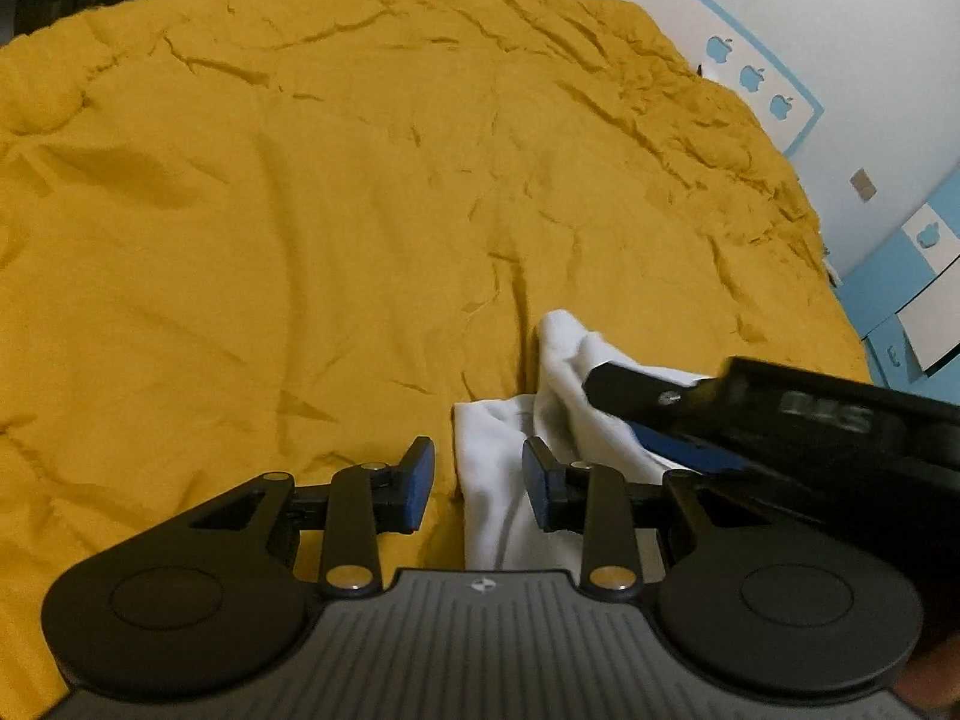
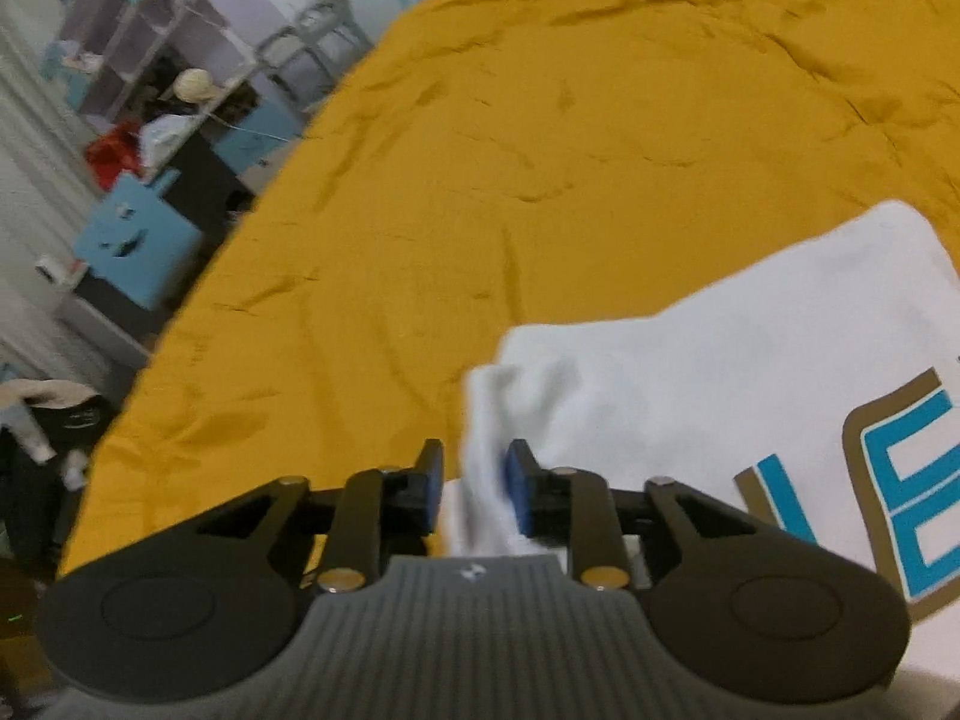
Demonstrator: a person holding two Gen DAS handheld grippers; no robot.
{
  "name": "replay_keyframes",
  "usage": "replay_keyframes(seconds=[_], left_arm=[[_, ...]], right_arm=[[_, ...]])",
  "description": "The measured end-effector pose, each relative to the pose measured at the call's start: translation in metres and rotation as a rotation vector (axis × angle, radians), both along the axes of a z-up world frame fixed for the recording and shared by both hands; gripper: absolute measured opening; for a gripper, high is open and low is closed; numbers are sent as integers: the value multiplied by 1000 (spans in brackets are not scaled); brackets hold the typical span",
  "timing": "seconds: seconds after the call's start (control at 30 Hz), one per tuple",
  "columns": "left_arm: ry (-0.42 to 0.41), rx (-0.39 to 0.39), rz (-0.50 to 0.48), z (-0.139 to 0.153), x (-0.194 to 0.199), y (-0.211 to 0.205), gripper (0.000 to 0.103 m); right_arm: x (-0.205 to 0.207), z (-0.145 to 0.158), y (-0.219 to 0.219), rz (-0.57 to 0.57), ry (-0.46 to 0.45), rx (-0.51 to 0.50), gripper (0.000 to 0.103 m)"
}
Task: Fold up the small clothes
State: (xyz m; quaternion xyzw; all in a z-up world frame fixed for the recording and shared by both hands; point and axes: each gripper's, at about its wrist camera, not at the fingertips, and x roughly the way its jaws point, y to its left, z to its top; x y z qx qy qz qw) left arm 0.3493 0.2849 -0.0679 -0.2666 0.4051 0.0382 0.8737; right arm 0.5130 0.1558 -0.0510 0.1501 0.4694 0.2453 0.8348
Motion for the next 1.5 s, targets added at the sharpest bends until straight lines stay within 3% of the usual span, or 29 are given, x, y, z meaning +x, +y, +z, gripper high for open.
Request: replay_keyframes(seconds=[0.17, 0.27, 0.43, 0.53, 0.67, 0.87, 1.07, 1.2, 1.3, 1.43, 1.5], left_arm=[[-38, -48, -36, 29, -26, -4, 39], [-39, -77, -60, 40, -43, -10, 48], [-39, -128, -86, 41, -68, -22, 53], [-39, -176, -75, 33, -81, -27, 53], [5, -189, -45, 16, -92, -35, 53], [34, -196, -3, 5, -108, -37, 53], [-14, -257, 36, 8, -121, -27, 53], [-71, -339, 59, 10, -126, -19, 55], [-105, -400, 64, 11, -127, -15, 71], [-111, -434, 43, 8, -117, -20, 77], [-92, -408, 36, 4, -110, -26, 77]], right_arm=[[-48, 47, -23, 73, -98, 33, 27], [-79, 74, -46, 100, -181, 19, 28], [-125, 97, -114, 5, -312, -22, 31], [-138, 88, -157, -125, -319, -62, 32], [-138, 54, -181, -179, -210, -137, 22], [-154, 13, -142, 12, -122, -135, 22], [-178, -12, -94, 235, -60, -132, 22], [-186, -18, -90, 281, -34, -121, 20], [-184, -10, -108, 238, -55, -119, 20], [-186, 10, -145, 148, -128, -144, 21], [-187, 16, -166, 101, -161, -189, 21]])
